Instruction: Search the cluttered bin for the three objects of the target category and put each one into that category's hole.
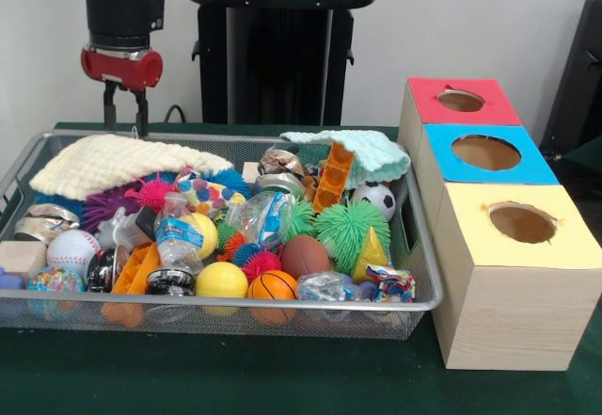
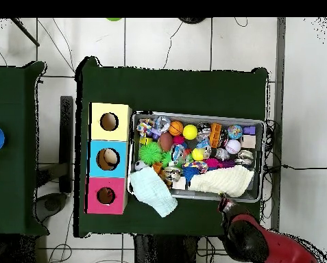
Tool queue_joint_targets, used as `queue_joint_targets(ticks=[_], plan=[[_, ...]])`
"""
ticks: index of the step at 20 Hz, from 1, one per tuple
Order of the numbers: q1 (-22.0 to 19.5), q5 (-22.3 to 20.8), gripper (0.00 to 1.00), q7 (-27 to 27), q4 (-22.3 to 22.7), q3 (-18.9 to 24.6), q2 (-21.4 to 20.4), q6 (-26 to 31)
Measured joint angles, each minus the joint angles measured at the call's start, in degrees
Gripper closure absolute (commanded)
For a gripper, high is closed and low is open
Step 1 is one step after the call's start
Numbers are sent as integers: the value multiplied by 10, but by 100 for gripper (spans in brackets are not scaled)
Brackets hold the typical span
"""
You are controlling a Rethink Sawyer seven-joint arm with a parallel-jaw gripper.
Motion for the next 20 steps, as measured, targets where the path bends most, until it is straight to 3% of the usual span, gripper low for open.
queue_joint_targets(ticks=[6,20], plan=[[-20,0,0,0,-16,20,14,0],[-23,0,0,0,-52,25,65,-18]])
